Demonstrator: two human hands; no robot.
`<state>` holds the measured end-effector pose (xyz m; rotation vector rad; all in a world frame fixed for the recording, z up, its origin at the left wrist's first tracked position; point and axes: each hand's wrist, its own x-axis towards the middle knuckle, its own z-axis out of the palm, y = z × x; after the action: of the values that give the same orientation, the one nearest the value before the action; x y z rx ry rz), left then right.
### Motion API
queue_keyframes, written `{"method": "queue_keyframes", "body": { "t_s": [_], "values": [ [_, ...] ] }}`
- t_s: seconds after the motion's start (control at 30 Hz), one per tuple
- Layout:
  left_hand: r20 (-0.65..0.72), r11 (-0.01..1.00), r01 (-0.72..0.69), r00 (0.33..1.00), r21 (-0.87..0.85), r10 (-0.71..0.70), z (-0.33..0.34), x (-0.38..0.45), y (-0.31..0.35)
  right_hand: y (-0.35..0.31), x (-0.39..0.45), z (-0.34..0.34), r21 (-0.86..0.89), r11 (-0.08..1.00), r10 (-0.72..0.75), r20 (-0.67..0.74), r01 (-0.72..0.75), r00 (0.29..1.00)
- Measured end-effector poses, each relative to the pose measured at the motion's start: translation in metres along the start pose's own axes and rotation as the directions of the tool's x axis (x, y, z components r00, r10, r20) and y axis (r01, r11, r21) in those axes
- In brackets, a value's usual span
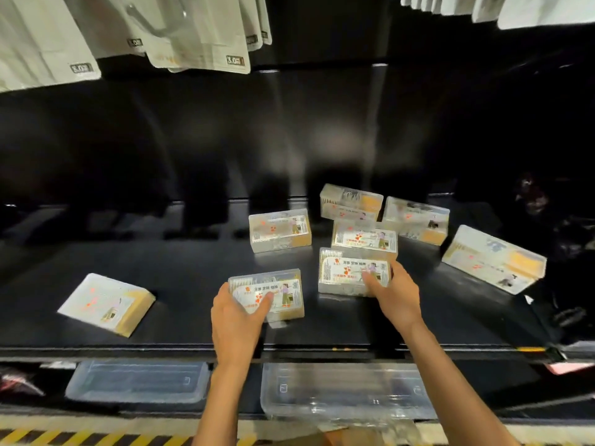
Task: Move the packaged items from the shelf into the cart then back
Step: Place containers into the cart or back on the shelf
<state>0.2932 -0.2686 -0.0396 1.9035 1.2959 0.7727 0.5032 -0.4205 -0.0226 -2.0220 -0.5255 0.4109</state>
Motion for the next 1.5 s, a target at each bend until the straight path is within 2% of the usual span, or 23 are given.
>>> {"method": "queue_keyframes", "body": {
  "t_s": [0.17,0.3,0.37,0.43,0.5,0.57,0.63,0.8,0.97,1.13,1.3,1.5],
  "values": [
    [0.035,0.999,0.038,0.999,-0.001,-0.038,0.014,0.004,0.001,0.018,-0.018,-0.033,-0.073,0.995,0.070,0.089,-0.063,0.994],
    [0.100,0.998,0.056,0.993,0.020,-0.058,0.025,0.000,0.011,0.035,-0.035,-0.050,-0.065,0.994,0.096,0.036,-0.094,0.995],
    [0.126,0.993,0.111,0.985,0.023,-0.113,0.025,-0.001,0.014,0.039,-0.032,-0.050,-0.065,0.989,0.133,0.002,-0.132,0.991],
    [0.144,0.975,0.191,0.968,0.111,-0.206,0.023,0.002,0.013,0.044,-0.026,-0.043,-0.231,0.962,0.146,-0.008,-0.143,0.989],
    [0.194,0.945,0.199,0.948,0.261,-0.253,0.020,0.006,0.013,0.046,-0.023,-0.034,-0.440,0.885,0.174,0.004,-0.155,0.985],
    [0.247,0.931,0.204,0.927,0.303,-0.283,0.018,0.009,0.017,0.042,-0.022,-0.030,-0.476,0.861,0.205,0.003,-0.178,0.979],
    [0.250,0.932,0.246,0.916,0.267,-0.313,0.017,0.009,0.020,0.040,-0.021,-0.030,-0.446,0.871,0.231,0.008,-0.203,0.973],
    [0.204,0.903,0.402,0.881,0.152,-0.427,0.016,0.005,0.028,0.030,-0.028,-0.035,-0.248,0.933,0.270,0.000,-0.261,0.963],
    [0.364,0.875,0.483,0.823,-0.042,-0.437,0.009,0.010,0.028,0.032,-0.023,-0.042,0.069,0.925,0.367,0.086,-0.373,0.926],
    [0.459,0.822,0.532,0.794,-0.205,-0.399,0.006,0.004,0.043,0.031,-0.026,-0.050,0.199,0.915,0.301,0.238,-0.350,0.923],
    [0.526,0.774,0.571,0.763,-0.275,-0.375,0.007,0.000,0.050,0.034,-0.027,-0.053,0.249,0.923,0.218,0.289,-0.293,0.932],
    [0.595,0.686,0.651,0.704,-0.324,-0.388,0.005,-0.005,0.050,0.039,-0.031,-0.060,0.297,0.896,0.229,0.332,-0.331,0.915]
  ]
}}
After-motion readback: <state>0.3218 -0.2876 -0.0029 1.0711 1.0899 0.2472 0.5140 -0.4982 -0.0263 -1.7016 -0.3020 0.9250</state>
